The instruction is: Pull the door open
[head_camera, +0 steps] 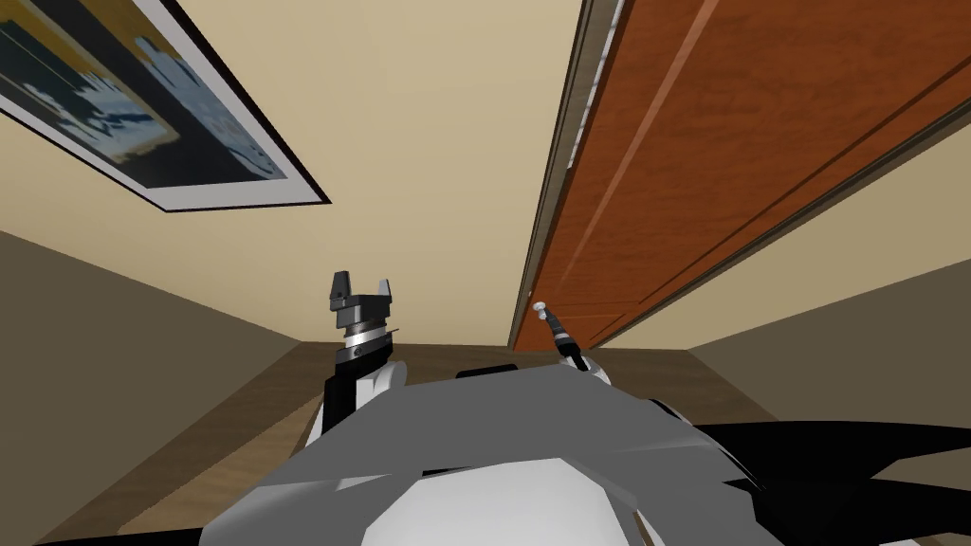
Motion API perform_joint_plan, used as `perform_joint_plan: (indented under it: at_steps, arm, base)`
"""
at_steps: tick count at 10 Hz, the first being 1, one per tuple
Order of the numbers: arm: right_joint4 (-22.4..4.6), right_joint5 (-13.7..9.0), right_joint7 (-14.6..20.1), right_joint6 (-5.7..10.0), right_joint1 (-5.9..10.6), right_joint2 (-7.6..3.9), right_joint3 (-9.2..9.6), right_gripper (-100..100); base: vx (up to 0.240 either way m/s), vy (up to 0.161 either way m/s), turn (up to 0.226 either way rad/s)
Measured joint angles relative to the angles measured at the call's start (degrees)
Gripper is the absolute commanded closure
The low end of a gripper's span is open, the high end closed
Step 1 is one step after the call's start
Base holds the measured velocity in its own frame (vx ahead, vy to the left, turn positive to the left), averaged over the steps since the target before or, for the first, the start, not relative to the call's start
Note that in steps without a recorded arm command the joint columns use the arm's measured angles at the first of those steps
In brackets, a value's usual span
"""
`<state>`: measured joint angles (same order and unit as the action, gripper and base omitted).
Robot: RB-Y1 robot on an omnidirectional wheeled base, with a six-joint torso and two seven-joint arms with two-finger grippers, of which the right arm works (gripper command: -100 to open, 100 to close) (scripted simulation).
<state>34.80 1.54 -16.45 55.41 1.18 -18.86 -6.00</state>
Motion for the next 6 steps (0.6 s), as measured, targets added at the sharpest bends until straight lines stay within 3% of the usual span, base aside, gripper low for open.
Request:
perform_joint_plan:
  at_steps: [3, 6]
  arm:
    - [2.3, -1.7, 4.5, -1.36, -1.16, -0.06, 0.66, 100]
    - [2.0, -3.2, 8.6, -1.53, -1.04, -0.17, 1.2, 100]
  base:
    - [-0.039, -0.024, 0.06]
    - [-0.037, -0.021, 0.069]
